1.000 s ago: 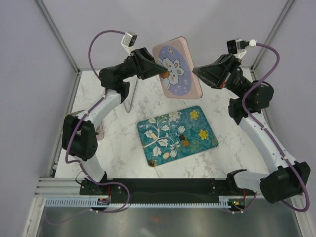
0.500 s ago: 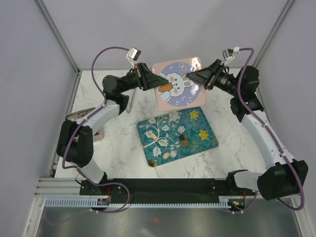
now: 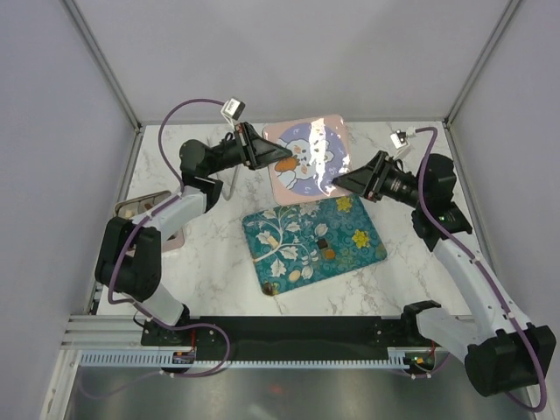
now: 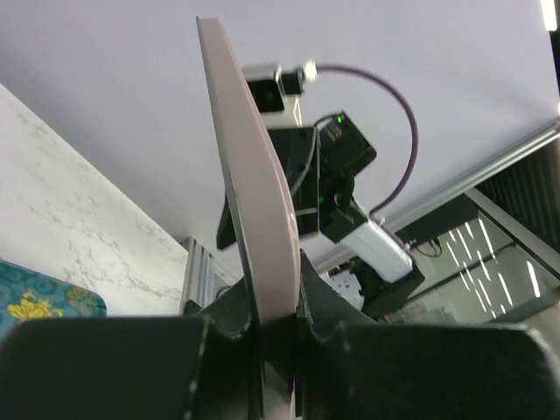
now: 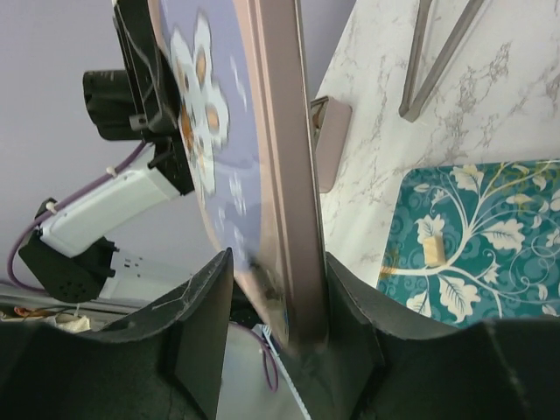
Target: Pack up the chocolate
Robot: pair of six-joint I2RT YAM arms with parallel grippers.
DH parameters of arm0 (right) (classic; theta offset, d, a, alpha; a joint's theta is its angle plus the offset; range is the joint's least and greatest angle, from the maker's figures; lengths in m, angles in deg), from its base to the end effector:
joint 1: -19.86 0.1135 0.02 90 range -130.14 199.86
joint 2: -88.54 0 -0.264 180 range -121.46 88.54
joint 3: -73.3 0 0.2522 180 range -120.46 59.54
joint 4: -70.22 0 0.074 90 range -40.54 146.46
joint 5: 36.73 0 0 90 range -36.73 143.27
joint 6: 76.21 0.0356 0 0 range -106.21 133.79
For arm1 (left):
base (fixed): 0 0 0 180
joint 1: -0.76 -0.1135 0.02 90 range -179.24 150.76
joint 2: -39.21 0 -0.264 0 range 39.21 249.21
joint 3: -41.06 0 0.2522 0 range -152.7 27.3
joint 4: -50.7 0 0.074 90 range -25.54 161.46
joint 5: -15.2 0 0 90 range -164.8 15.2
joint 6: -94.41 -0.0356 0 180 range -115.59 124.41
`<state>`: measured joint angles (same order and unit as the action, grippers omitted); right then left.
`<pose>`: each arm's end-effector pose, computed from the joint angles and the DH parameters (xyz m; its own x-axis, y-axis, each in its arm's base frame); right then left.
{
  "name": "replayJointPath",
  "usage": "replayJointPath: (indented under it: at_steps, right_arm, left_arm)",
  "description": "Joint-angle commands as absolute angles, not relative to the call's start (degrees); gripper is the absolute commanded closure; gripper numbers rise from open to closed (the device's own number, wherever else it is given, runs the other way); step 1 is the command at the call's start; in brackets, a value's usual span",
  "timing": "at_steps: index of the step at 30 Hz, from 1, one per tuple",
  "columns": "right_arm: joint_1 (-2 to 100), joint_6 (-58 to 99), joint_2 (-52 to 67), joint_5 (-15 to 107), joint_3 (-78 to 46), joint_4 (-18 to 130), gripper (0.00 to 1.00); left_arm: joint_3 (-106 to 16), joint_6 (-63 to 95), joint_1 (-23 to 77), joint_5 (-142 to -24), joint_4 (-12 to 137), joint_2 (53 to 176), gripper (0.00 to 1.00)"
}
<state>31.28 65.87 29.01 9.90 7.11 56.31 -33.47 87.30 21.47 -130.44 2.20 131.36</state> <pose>0.2262 0.0706 0.3577 -0.7163 0.4403 -0.5413 -0.4012 0.3747 0.8358 0.3180 -0.1516 0.3493 -0.7962 -0.2977 -0.5267 0.5831 -0.1458 -0.7992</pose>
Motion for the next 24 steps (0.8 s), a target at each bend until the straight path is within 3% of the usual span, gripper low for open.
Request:
replayJointPath:
  at_steps: [1,9,13,18,22,24]
  right_arm:
    - [31.5,67.2,33.6,6.4,10.0,59.0,0.48]
    - [31.5,75.0,35.3,6.1,15.3,70.4,0.47]
    - [31.5,75.8,34.4,10.2,15.0,71.6,0.4]
    - [31.5,78.7,32.4,12.0,13.3,77.1,0.38]
    - [31.5,80.3,29.7,12.2,11.8,79.7,0.4]
    - [31.4,80.8,29.0,11.6,11.6,81.2,0.47]
  left_arm:
    - [-33.9,87.9,20.1,-124.8,-2.4,128.2,0.98]
    - [-33.3,93.1,20.1,-122.0,-8.3,130.0,0.98]
    - [-31.7,94.1,20.1,-121.1,-9.9,129.9,0.98]
    - [-30.5,93.4,20.2,-121.2,-9.2,129.4,0.98]
    - [-30.2,92.8,20.2,-121.0,-8.7,129.3,0.98]
    - [-30.2,92.8,20.2,-121.0,-8.7,129.5,0.98]
